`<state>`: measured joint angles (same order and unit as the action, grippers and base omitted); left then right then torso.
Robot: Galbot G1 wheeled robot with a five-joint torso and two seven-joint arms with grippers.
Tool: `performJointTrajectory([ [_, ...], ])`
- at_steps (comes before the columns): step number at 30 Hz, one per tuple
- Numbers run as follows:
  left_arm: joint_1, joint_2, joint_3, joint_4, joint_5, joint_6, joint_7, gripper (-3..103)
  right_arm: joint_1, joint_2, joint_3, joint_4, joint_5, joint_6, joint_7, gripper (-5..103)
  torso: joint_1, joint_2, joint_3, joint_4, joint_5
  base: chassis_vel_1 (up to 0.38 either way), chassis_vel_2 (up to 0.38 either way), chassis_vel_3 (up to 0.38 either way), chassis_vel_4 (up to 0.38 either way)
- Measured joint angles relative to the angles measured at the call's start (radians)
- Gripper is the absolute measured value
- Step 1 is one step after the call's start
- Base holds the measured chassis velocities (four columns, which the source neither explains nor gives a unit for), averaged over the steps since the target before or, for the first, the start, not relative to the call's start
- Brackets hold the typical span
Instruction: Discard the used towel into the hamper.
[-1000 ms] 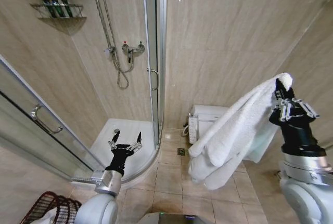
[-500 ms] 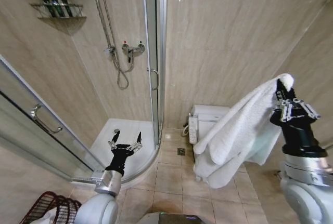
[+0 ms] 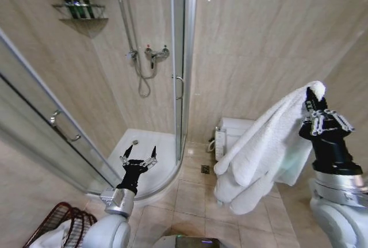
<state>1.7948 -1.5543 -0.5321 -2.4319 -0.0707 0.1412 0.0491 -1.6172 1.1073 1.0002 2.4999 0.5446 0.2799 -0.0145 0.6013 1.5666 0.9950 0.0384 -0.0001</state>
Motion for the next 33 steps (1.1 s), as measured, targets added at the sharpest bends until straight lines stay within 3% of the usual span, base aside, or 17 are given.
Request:
performJointTrajectory([
  [33,0.000,0.000,0.000,0.000,0.000,0.000,0.000,100,-0.007,0.001,0.009,0.000,-0.001,0.011,-0.011,2,-0.023,-0.051,-0.027,0.0003,0.0000,0.118,0.122,0.119,0.121],
])
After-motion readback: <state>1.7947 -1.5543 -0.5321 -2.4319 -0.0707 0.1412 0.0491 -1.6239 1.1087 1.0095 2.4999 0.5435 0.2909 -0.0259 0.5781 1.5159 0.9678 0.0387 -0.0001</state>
